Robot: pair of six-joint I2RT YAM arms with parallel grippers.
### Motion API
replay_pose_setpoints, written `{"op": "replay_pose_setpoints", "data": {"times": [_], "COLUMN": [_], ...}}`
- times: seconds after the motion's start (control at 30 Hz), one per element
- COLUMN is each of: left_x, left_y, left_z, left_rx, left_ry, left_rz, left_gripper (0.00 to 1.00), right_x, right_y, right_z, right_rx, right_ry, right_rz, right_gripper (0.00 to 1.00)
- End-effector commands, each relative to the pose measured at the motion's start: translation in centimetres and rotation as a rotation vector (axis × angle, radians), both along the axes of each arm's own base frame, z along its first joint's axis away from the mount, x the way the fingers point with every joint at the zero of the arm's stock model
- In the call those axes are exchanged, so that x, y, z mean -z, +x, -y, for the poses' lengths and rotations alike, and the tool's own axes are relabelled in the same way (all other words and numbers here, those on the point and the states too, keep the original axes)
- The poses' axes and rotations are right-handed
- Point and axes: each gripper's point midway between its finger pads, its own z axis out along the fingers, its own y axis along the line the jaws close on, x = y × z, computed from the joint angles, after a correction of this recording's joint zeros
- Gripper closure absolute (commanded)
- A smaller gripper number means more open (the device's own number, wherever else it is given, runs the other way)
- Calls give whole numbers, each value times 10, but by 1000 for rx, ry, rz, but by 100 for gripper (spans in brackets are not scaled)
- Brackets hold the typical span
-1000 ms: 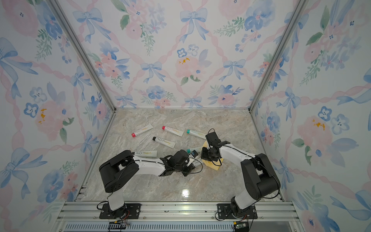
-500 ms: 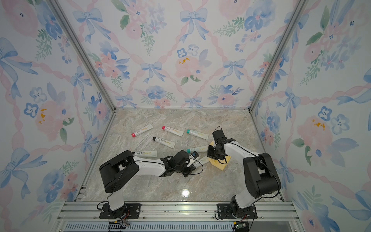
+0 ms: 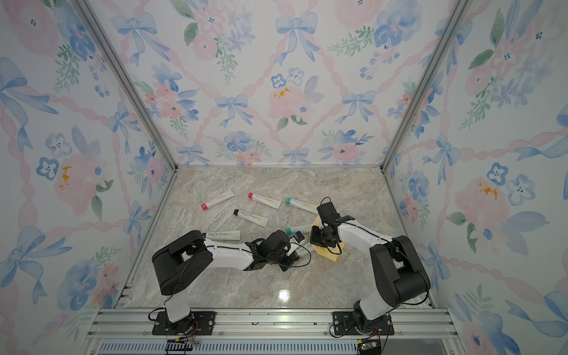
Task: Wipe the surface of the toothpaste tube
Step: Wipe the dirt from the toothpaste tube, then move the toothpaste to the center of the board.
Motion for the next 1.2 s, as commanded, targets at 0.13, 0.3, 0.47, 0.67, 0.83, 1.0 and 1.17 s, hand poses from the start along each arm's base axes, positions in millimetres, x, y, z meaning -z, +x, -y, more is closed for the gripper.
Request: {"op": "replay_pose_setpoints", "data": {"times": [0.13, 0.3, 0.47, 0.67, 0.83, 1.0, 1.17], "left_x": [48, 48, 47, 46, 45, 40, 33], "left_y": [-29, -28, -27, -27, -24, -13, 8], "left_z": [-26, -28, -28, -29, -26, -14, 8], "left_rx": [36, 32, 28, 27, 22, 16, 12], "left_ry": [155, 156, 158, 156, 145, 119, 77], "left_rz": [-121, -118, -114, -112, -119, -121, -113], "left_gripper": [86, 86, 86, 86, 86, 86, 85], "right_x": [13, 19, 20, 22, 19, 10, 2], "right_y": [-44, -32, -22, -19, -25, -28, -33], "right_z": [-22, 4, 30, 55, 74, 91, 102], "right_rx": [-62, -19, 27, 93, 173, 251, 307], "right_ry": [44, -44, -103, -119, -124, -135, -153], "right_rz": [-126, -119, -108, -105, -77, -31, 2], "right_gripper": [89, 90, 89, 89, 89, 89, 89]}}
